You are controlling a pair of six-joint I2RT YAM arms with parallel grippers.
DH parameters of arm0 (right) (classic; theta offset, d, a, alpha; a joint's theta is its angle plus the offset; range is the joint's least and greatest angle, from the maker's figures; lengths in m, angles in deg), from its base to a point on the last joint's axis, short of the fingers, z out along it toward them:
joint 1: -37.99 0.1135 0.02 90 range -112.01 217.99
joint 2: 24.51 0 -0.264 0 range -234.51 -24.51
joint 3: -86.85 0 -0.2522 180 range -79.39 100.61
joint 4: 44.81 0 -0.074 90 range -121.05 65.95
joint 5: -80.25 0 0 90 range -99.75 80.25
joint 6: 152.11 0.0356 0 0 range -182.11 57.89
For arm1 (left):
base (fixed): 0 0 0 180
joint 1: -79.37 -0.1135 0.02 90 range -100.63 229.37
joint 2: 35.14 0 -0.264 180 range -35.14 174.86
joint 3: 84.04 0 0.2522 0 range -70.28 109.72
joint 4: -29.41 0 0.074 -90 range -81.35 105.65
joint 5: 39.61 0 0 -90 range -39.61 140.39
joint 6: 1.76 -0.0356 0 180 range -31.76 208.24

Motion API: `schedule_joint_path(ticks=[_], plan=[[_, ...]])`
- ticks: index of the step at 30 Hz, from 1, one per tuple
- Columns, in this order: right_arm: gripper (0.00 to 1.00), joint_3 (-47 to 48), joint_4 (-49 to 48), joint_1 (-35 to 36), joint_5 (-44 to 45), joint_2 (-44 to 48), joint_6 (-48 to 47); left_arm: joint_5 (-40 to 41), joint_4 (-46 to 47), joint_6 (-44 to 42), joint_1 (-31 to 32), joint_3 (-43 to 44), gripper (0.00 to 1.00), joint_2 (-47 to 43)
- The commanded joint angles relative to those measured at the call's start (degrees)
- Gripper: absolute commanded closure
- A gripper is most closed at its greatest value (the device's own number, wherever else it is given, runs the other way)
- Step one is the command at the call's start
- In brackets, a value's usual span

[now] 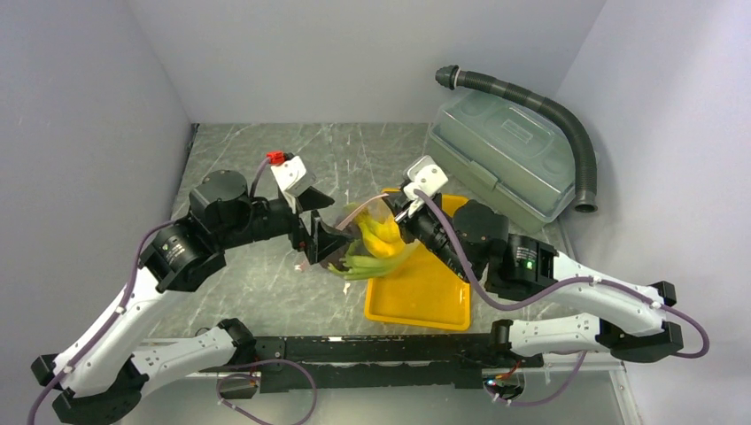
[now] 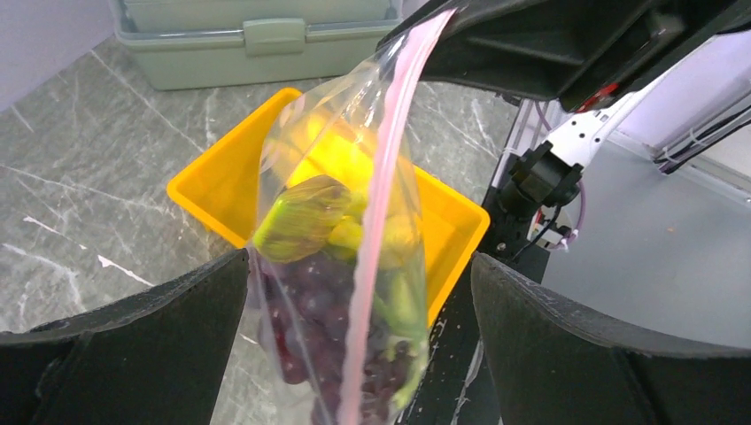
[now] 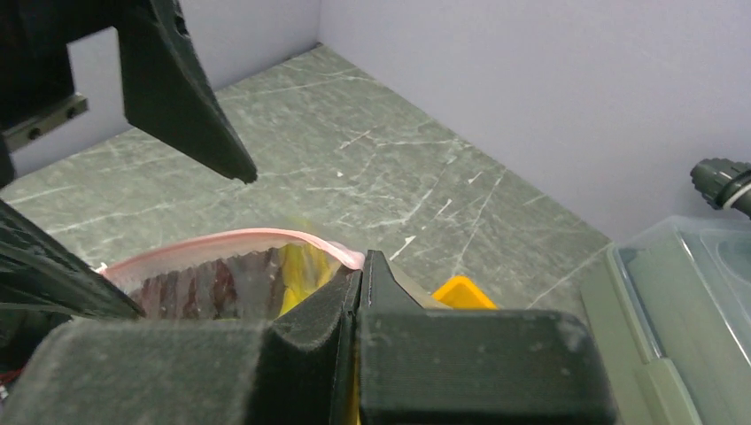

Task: Place the food in the zip-top bag and seal the zipper
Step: Place the zipper food storage bag at the center of the board.

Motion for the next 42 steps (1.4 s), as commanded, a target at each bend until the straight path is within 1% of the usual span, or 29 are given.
schedule_joint_path(ticks=[1, 7, 10, 13, 15, 17, 20, 22, 25, 29, 35, 38, 42], plan=[[1.0, 6.4, -4.1, 0.0, -2.5, 0.5, 1.5, 1.4, 1.7, -2.9, 0.2, -0.5, 0.0, -0.7], [1.0, 8.4, -3.8, 0.0, -4.7, -0.4, 1.8, 0.5, 1.0, -5.0, 0.1, -2.4, 0.0, 0.1], [1.0, 8.8, -3.7, 0.0, -4.9, -1.2, 1.9, 1.4, 0.8, -5.6, 0.1, -3.6, 0.0, 0.3], [1.0, 8.7, -4.0, 0.0, -5.3, -1.7, 2.0, 0.9, 0.4, -5.9, 0.2, -4.0, 0.04, 0.8], [1.0, 8.8, -4.2, 0.0, -5.4, -2.0, 2.0, 0.9, -0.1, -6.1, 0.2, -4.2, 0.09, 1.4], [1.0, 8.9, -4.4, 0.0, -5.8, -2.1, 2.2, 0.3, -0.6, -6.4, 0.2, -4.2, 0.17, 1.9], [1.0, 9.0, -4.9, 0.0, -6.4, -2.5, 2.2, -0.7, -1.0, -6.5, 0.1, -4.3, 0.34, 2.5], [1.0, 9.1, -5.1, 0.0, -6.6, -2.8, 2.4, -1.1, -1.5, -6.8, 0.2, -4.3, 0.5, 3.0], [1.0, 9.3, -5.2, 0.0, -7.0, -2.9, 2.6, -1.4, -2.0, -6.9, 0.2, -4.0, 0.76, 3.2], [1.0, 9.2, -5.4, 0.0, -7.4, -2.6, 2.8, -1.1, -2.5, -7.9, 0.1, -3.6, 0.99, 3.0], [1.0, 8.5, -5.3, 0.0, -7.5, -1.8, 3.1, 2.7, -3.4, -10.2, 0.1, -2.9, 1.0, 2.1], [1.0, 7.7, -5.2, 0.0, -7.3, -1.2, 3.3, 6.1, -4.5, -11.4, 0.1, -1.9, 1.0, 2.2], [0.99, 6.2, -4.3, 0.0, -5.0, -0.6, 3.3, 13.0, -4.4, -12.5, 0.1, -0.7, 1.0, 2.7]])
